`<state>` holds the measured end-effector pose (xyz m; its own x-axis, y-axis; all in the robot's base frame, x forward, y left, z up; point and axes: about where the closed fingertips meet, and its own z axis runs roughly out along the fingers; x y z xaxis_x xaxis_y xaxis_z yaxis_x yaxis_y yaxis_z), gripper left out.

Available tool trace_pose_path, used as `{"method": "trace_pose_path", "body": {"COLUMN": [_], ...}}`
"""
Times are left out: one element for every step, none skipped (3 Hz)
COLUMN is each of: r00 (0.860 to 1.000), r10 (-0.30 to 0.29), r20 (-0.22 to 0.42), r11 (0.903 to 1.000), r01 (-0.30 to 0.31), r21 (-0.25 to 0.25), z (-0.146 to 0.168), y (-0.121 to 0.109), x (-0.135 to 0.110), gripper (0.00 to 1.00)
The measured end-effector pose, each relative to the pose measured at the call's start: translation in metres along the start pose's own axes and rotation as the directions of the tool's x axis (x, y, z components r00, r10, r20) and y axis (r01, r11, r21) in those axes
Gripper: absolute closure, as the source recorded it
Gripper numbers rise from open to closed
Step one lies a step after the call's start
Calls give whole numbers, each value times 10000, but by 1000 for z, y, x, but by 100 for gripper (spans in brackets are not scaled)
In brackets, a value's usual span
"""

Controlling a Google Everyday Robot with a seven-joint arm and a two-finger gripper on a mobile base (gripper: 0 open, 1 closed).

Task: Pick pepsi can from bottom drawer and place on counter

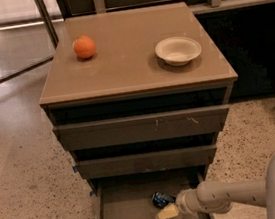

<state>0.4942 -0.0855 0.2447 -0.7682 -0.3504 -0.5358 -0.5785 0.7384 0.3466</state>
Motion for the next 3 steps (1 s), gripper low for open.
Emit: {"method": "trace_pose_path", "body": {"r00": [9994, 9988, 9963], "r10": [-330, -487, -839], "r20": [-83, 65, 209], "r11": [9994, 9988, 9949], "r01": [329, 487, 825], "r21": [-97, -16, 587], "z": [13, 22, 43], "y": [-8, -15, -34], "x": [1, -2, -2], "gripper": [0, 0, 0]}}
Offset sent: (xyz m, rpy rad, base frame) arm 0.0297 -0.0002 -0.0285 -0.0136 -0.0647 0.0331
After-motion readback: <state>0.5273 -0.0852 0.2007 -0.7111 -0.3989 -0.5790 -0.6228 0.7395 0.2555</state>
